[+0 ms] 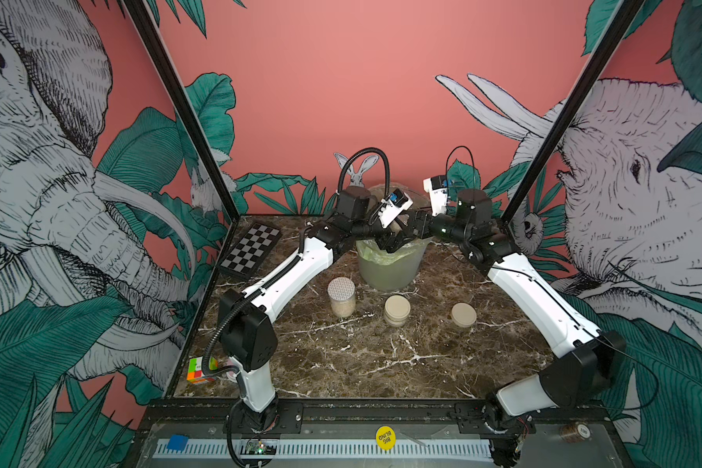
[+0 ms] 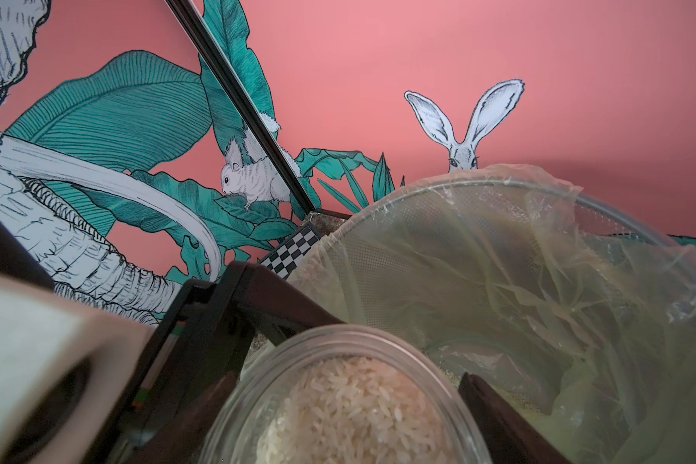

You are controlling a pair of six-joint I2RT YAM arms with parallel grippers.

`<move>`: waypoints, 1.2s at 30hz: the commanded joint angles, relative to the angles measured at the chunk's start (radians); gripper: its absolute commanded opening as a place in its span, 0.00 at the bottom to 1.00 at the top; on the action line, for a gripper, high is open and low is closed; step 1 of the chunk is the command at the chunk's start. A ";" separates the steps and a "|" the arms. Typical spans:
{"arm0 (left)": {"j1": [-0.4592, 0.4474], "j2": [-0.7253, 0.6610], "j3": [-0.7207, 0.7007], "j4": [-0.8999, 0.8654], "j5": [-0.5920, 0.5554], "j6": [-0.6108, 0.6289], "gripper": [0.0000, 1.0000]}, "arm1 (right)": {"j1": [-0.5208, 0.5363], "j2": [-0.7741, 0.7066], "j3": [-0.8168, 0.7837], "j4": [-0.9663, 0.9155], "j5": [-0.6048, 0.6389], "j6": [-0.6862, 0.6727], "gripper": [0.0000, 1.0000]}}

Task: Empty moldy rice from jars
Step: Pour the moldy rice from the jar into the trash bin.

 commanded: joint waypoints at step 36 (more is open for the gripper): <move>0.011 -0.071 -0.022 0.223 0.047 -0.056 0.97 | 0.010 0.071 0.106 -0.115 0.103 0.070 0.16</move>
